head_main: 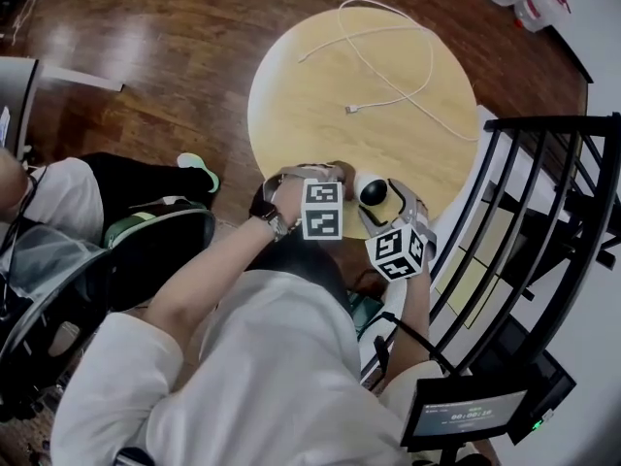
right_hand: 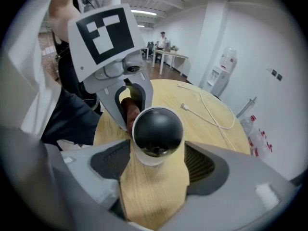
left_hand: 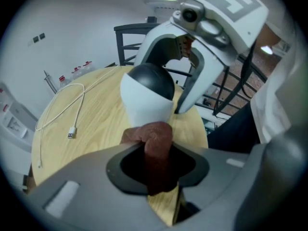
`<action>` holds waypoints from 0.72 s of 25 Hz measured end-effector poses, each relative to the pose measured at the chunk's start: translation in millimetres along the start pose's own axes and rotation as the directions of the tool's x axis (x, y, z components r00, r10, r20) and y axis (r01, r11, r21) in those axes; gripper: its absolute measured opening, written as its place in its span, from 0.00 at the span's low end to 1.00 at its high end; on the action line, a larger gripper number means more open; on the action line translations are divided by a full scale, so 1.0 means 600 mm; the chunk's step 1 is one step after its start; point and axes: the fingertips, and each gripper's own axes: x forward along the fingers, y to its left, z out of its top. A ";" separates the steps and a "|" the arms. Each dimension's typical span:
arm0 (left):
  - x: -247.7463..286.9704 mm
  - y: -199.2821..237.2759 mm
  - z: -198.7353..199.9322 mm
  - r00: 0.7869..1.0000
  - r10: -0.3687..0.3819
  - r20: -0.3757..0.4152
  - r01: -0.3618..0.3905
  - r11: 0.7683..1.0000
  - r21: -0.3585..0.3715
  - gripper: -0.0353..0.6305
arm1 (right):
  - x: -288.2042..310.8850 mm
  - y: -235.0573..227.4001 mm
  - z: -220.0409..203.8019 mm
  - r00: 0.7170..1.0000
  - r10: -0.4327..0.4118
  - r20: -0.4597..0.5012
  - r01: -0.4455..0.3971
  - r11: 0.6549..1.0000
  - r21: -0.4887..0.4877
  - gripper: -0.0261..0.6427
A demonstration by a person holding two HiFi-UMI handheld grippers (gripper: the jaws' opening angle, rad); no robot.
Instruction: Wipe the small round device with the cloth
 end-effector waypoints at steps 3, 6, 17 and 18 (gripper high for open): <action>-0.018 -0.001 -0.004 0.999 0.024 0.042 -0.023 0.999 -0.028 0.24 | -0.001 -0.004 0.001 0.995 0.095 0.030 -0.090 0.984 -0.153 0.56; -0.062 0.008 0.002 0.992 0.081 0.101 -0.077 0.996 -0.041 0.24 | 0.000 0.002 0.017 0.972 0.222 0.072 -0.196 0.945 -0.263 0.56; -0.119 0.006 0.001 0.978 0.137 0.156 -0.125 0.989 -0.084 0.24 | 0.016 -0.007 0.041 0.969 0.187 0.163 -0.182 0.982 -0.048 0.55; -0.119 0.007 -0.001 0.978 0.140 0.155 -0.127 0.988 -0.089 0.24 | 0.017 -0.013 0.038 0.975 0.150 0.166 -0.153 0.988 0.006 0.55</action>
